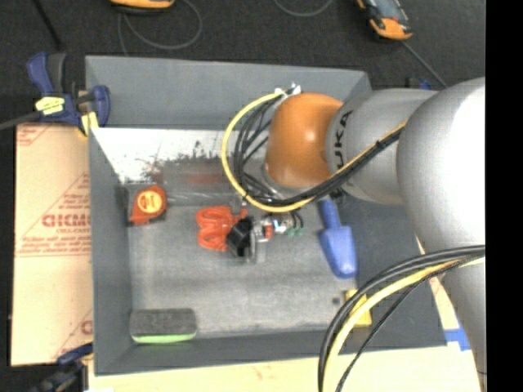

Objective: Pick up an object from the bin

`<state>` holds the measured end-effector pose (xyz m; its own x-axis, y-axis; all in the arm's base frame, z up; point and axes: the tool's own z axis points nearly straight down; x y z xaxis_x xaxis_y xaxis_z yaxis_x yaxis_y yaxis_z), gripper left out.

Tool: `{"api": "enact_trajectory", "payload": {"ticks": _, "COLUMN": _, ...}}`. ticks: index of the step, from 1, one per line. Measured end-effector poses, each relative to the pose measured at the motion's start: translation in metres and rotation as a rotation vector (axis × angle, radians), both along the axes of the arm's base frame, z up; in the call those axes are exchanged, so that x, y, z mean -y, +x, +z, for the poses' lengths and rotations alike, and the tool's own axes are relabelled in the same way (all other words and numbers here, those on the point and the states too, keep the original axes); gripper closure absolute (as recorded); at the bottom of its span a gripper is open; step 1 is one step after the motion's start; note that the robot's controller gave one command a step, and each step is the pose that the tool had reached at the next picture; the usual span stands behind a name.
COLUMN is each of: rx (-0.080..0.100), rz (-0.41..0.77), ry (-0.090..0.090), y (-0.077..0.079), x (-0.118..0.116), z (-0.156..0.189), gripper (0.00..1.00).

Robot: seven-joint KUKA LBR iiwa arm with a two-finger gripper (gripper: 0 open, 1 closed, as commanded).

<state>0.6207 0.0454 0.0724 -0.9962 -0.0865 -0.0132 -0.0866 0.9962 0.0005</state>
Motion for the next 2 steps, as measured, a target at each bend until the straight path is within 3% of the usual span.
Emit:
{"api": "enact_trajectory", "payload": {"ticks": 1, "rx": 0.004, "rz": -0.051, "ry": -0.002, "y": 0.008, "x": -0.0039, "z": 0.0042, "gripper": 1.0}}
{"api": "enact_trajectory", "payload": {"ticks": 2, "rx": 0.004, "rz": -0.051, "ry": -0.002, "y": 0.008, "x": -0.0039, "z": 0.0044, "gripper": 1.0}}
